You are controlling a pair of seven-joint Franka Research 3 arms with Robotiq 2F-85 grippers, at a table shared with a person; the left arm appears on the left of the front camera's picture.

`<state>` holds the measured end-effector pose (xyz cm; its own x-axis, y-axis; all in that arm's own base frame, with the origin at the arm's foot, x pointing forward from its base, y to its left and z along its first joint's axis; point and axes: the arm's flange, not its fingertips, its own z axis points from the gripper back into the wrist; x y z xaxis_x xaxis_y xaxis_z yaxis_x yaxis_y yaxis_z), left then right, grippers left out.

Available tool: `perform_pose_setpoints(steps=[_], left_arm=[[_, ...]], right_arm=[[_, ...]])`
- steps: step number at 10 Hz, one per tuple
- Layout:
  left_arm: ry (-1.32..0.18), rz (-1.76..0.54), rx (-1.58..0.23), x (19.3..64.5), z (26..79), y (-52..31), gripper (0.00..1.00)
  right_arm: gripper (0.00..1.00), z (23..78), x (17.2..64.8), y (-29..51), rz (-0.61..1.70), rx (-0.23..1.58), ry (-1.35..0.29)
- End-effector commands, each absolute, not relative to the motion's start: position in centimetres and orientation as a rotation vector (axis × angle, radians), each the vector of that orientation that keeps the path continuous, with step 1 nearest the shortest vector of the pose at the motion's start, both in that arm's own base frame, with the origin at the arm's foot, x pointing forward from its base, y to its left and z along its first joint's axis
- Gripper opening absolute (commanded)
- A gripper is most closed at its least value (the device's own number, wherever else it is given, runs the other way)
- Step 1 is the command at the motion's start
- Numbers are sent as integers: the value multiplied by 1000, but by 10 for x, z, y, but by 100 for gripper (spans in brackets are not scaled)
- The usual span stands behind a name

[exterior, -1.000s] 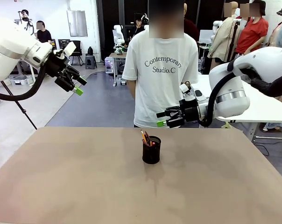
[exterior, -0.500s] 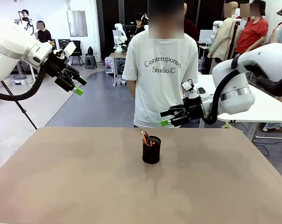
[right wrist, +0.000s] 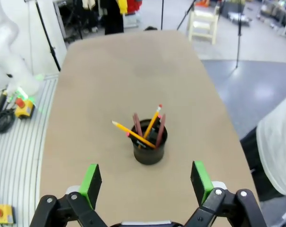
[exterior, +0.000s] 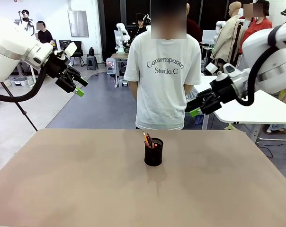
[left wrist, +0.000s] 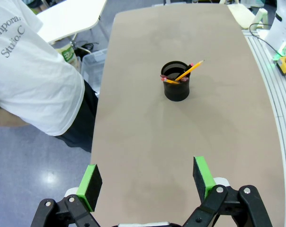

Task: Place the pens into the pen holder.
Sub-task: Pick up a writing instrument from the table and place it into the Pen holder.

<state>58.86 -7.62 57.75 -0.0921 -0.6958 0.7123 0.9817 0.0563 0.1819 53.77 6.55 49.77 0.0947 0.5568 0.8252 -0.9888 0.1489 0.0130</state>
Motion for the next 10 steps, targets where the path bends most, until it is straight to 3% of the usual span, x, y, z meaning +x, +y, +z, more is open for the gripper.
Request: perform_pose_setpoints(steps=[1, 7, 10], left_arm=[[-787, -1497, -468, 588, 578, -75, 100], [-787, -1497, -468, 588, 578, -75, 100], [-787, -1497, -468, 588, 578, -75, 100]], right_arm=[[100, 525, 543, 56, 1287, 622, -725], [100, 573, 576, 23, 1285, 581, -648], [100, 566, 572, 23, 1300, 579, -685]])
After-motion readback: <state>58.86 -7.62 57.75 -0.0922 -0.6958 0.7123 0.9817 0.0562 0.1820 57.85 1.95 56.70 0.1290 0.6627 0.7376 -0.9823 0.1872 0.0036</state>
